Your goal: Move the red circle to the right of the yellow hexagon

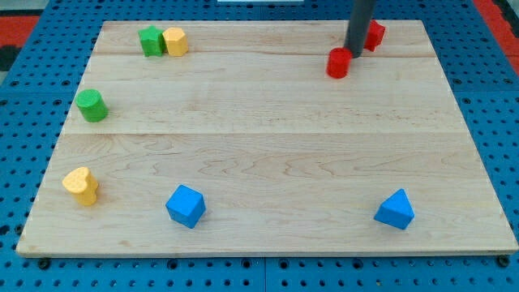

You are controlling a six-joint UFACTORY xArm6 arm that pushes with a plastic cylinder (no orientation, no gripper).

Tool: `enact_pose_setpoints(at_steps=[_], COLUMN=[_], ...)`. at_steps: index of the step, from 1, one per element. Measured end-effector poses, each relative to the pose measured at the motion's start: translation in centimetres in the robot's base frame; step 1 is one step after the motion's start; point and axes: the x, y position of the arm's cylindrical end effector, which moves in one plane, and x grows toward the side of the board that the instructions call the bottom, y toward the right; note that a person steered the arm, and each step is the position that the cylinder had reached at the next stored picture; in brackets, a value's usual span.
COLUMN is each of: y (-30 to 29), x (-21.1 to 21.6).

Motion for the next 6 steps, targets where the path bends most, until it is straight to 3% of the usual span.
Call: enact_pose_setpoints(at_steps=[2,4,5,6], y=[0.8,-7.1,-6.6,-13.7], x=[2.1,4.7,6.5,6.6])
